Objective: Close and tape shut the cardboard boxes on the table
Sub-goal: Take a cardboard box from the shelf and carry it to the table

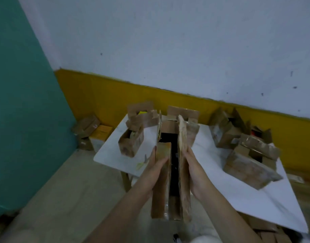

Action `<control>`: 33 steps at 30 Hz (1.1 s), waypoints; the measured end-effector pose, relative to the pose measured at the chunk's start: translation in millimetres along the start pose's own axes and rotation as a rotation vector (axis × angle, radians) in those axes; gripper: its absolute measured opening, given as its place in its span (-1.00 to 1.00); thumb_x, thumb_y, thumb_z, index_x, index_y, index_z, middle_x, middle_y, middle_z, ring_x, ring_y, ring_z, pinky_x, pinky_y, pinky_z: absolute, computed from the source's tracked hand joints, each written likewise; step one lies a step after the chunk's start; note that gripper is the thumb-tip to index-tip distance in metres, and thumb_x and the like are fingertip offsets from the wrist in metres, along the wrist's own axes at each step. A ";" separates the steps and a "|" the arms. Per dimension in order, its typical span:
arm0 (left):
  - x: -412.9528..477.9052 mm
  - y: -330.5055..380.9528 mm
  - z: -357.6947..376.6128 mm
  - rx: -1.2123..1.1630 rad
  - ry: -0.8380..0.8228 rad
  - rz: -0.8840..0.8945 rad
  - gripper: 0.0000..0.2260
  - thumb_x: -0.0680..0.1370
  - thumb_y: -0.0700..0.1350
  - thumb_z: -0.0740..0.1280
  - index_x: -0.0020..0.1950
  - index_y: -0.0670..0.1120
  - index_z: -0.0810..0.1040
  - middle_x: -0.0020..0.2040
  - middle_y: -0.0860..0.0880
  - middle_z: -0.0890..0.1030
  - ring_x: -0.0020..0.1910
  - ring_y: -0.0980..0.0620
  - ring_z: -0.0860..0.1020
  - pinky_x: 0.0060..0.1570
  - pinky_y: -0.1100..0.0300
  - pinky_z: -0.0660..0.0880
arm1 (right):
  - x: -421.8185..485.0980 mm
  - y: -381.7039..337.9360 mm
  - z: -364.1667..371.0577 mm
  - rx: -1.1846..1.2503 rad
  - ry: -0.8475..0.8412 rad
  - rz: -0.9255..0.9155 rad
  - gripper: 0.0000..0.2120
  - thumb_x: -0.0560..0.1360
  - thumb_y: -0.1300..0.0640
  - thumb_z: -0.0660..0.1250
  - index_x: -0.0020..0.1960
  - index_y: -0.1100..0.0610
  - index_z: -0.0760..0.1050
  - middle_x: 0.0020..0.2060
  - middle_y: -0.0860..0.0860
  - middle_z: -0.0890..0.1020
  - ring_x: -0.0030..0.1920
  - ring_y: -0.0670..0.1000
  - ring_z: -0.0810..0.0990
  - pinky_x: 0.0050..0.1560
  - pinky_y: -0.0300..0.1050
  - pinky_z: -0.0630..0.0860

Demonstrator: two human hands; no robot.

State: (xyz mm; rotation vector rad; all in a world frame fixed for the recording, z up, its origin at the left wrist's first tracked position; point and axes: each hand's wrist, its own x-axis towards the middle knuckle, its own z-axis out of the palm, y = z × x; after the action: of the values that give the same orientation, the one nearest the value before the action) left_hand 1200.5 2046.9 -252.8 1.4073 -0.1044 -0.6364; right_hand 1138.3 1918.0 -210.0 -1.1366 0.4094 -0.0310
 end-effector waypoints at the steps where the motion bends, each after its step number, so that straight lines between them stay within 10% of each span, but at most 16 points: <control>1: 9.8 2.9 -5.5 0.019 -0.026 -0.013 -0.55 0.49 0.17 0.33 0.37 0.32 0.38 0.23 0.11 0.61 0.22 0.01 0.57 0.28 -0.10 0.48 | 5.2 -0.7 4.4 0.003 0.025 -0.012 -0.66 0.62 -0.14 0.21 0.38 -0.19 0.41 0.16 0.03 0.66 0.15 0.09 0.65 0.21 0.17 0.55; 18: 189.7 34.2 -8.4 0.203 -0.207 -0.218 -0.46 0.63 0.18 0.18 0.56 0.26 0.04 0.45 0.11 0.37 0.39 0.04 0.40 0.35 0.04 0.38 | 179.4 -18.7 -25.6 -0.259 0.313 0.063 -0.34 0.44 -0.47 0.19 0.45 -0.24 0.20 0.20 0.02 0.62 0.17 0.08 0.62 0.26 0.16 0.52; 28: 243.1 18.4 -44.7 0.365 -0.260 -0.323 -0.14 0.30 0.52 0.27 0.51 0.41 -0.02 0.54 0.11 0.27 0.43 -0.02 0.38 0.39 -0.10 0.37 | 220.6 2.0 -2.1 -0.634 0.498 0.055 -0.48 0.62 -0.26 0.03 0.52 -0.09 0.14 0.01 -0.01 0.58 -0.14 -0.06 0.54 -0.03 -0.11 0.45; 33: 251.1 31.5 -64.6 0.315 -0.340 -0.395 -0.31 0.59 0.26 0.20 0.58 0.26 -0.16 0.57 0.09 0.16 0.49 -0.03 0.28 0.39 0.08 0.33 | 238.3 -9.0 11.2 -0.754 0.507 0.097 -0.52 0.64 -0.22 0.02 0.49 -0.04 0.20 0.22 0.11 0.56 0.00 0.06 0.50 0.06 -0.09 0.37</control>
State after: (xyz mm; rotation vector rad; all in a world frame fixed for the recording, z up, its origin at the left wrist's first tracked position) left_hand 1448.0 1986.5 -310.2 1.6262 -0.2059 -1.2283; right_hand 1364.2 1869.2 -269.9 -1.8557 0.9797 -0.0852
